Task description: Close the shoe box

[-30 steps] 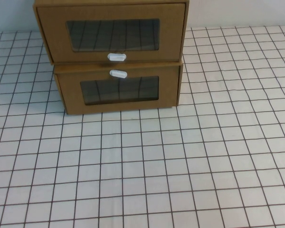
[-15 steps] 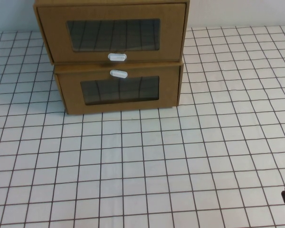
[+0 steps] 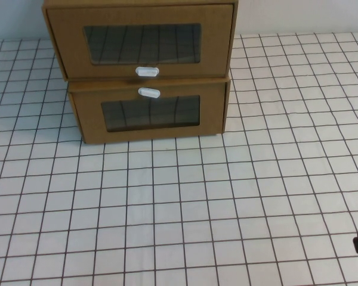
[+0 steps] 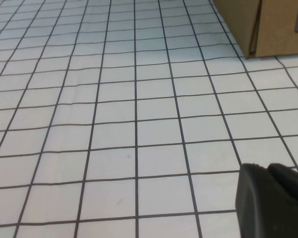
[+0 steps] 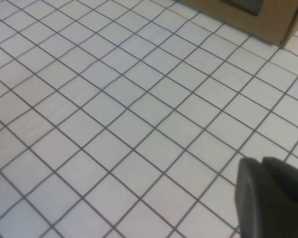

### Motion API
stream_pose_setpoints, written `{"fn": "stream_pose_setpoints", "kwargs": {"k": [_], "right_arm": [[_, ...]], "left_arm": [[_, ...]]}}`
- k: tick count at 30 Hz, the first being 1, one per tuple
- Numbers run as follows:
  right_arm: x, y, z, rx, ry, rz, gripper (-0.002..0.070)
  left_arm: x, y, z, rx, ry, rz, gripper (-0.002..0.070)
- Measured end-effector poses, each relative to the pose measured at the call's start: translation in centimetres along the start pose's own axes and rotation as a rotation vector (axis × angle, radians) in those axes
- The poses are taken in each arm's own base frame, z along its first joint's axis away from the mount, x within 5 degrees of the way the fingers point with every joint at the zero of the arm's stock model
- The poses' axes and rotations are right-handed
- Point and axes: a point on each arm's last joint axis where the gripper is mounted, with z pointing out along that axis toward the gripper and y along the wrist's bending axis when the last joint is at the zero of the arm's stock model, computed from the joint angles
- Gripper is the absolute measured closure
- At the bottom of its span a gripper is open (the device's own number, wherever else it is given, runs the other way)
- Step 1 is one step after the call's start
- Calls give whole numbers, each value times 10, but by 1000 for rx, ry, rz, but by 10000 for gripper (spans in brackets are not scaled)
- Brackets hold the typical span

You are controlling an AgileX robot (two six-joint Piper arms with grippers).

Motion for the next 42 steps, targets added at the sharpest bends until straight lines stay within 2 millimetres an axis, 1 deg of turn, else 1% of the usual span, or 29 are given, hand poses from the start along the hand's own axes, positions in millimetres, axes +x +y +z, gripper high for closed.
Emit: {"fn": "stream_pose_setpoints", "kwargs": {"k": [3,5,7,9,10,15,18,22,28,42], "right_arm": [[3,-3,-10,86,-26,-29,689],[7,-6,-18,173,-78,7,689],[16,-11,-23,278,-156,54,689],[30,-15,-23,359,-216,87,689],[38,-18,-22,401,-262,110,689],[83,-23,-8,522,-383,171,689],[105,-26,0,571,-379,233,689],[118,-24,1,582,-288,274,689],[124,-21,1,579,-252,280,689],[124,-21,1,579,-248,281,689]], "left_arm": [[0,0,0,0,0,0,679],[0,0,0,0,0,0,679],[0,0,0,1,0,1,679],[0,0,0,2,0,1,679],[0,0,0,2,0,1,679],[0,0,0,1,2,3,679],[0,0,0,2,1,4,679],[0,0,0,2,1,4,679],[0,0,0,2,3,6,679],[0,0,0,-1,3,11,679]]}}
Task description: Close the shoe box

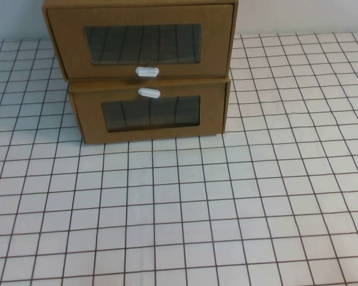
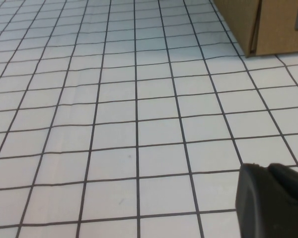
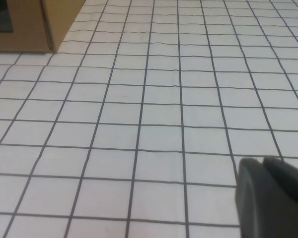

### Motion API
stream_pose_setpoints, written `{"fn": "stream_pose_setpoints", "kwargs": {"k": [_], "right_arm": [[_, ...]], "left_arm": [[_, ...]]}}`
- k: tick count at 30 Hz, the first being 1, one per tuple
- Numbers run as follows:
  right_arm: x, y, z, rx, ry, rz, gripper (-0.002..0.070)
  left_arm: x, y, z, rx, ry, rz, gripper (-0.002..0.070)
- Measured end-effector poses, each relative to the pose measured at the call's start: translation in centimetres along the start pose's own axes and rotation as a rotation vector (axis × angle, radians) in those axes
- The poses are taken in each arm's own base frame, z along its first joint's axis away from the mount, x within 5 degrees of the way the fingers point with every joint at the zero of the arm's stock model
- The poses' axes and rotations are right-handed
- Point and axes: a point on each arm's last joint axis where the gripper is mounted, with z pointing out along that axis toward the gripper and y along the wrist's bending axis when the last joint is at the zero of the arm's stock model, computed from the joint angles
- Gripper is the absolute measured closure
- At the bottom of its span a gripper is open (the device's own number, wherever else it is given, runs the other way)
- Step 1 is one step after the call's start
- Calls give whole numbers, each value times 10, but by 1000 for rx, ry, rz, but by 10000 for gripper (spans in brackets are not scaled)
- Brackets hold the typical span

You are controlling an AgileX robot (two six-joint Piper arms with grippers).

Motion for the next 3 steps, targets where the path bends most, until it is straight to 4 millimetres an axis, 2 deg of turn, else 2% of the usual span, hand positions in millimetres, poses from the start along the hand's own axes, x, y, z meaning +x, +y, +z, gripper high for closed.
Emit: {"fn": "stream_pose_setpoints", "kwargs": {"k": [3], "right_arm": [[0,0,0,0,0,0,689]], "left_arm": [[0,0,0,2,0,1,679]]}}
